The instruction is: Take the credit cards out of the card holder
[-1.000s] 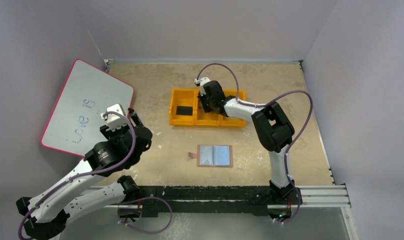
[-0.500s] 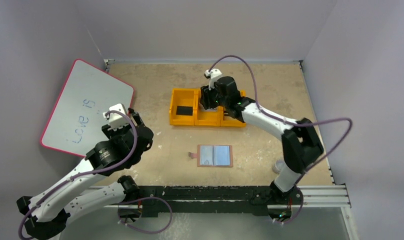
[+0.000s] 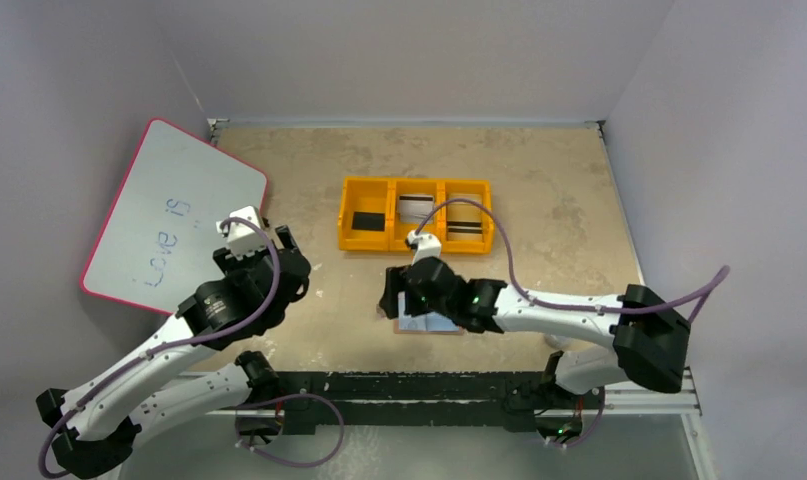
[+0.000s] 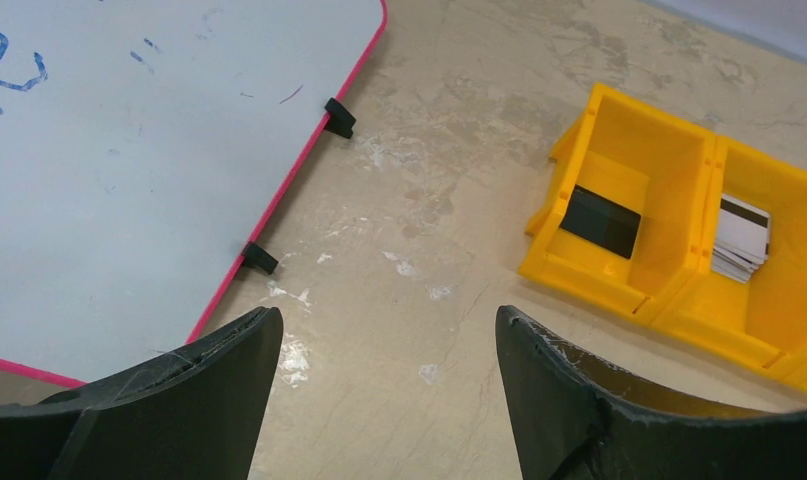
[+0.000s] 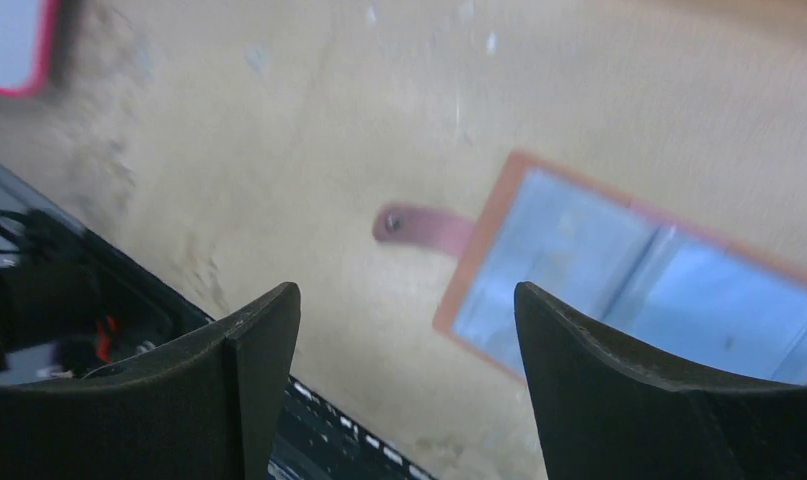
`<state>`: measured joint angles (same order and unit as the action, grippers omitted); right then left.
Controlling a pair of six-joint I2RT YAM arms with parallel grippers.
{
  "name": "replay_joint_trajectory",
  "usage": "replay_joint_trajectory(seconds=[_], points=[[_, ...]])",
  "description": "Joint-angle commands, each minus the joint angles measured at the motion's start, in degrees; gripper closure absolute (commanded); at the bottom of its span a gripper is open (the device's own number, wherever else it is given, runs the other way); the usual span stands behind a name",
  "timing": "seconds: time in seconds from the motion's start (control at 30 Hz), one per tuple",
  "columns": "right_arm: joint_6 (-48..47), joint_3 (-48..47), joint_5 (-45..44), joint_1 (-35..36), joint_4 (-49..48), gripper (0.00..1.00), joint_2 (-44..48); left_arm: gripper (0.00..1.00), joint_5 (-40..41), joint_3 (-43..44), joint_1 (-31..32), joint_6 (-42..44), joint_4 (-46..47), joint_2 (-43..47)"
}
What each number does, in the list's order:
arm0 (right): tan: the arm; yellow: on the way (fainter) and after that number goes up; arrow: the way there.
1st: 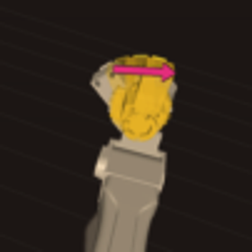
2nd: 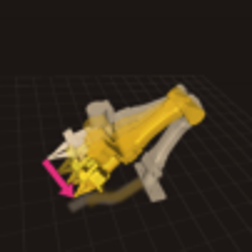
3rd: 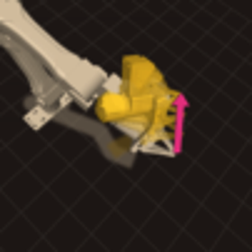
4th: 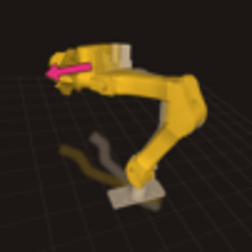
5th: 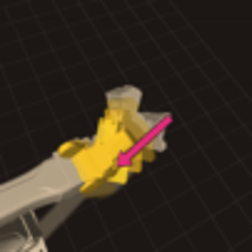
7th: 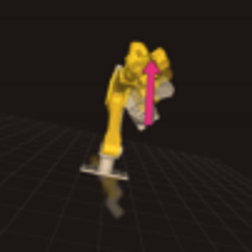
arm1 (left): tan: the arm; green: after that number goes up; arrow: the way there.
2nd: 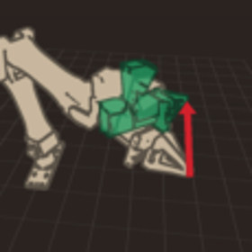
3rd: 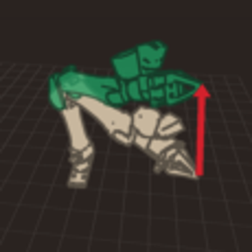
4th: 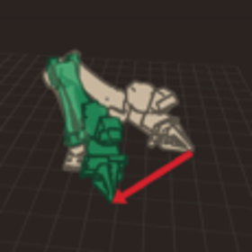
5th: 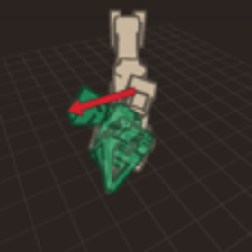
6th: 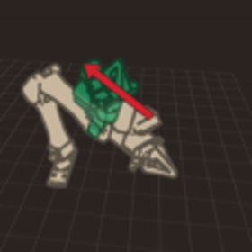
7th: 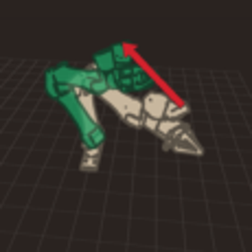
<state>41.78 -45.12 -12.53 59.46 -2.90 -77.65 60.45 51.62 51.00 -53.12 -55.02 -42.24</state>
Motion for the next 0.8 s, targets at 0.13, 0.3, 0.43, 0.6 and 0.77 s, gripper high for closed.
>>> replay_joint_trajectory(seconds=[0.13, 0.3, 0.43, 0.6, 0.77], points=[[21.5, -9.6, -25.1, 14.6, 24.5, 0.14, -11.0, 0.22, 3.0, 0.9, -0.2, -2.4, -1.5, 0.0], [24.5, -13.5, -25.7, 16.6, 28.5, 0.22, -17.0, 0.23, 3.1, 0.9, -0.2, -3.4, -2.2, 0.0], [25.5, -11.2, -24.0, 16.6, 26.4, 0.3, -14.6, 0.23, 3.0, 0.8, -0.1, -3.3, -2.1, -0.5], [24.3, -9.1, -24.4, 16.1, 24.6, 0.34, -12.9, 0.24, 2.9, 0.9, -0.2, -3.1, -2.0, -1.5], [23.1, -9.2, -23.6, 14.2, 24.3, 0.35, -14.8, 0.24, 2.6, 0.9, -0.2, -2.9, -2.0, -2.3]])
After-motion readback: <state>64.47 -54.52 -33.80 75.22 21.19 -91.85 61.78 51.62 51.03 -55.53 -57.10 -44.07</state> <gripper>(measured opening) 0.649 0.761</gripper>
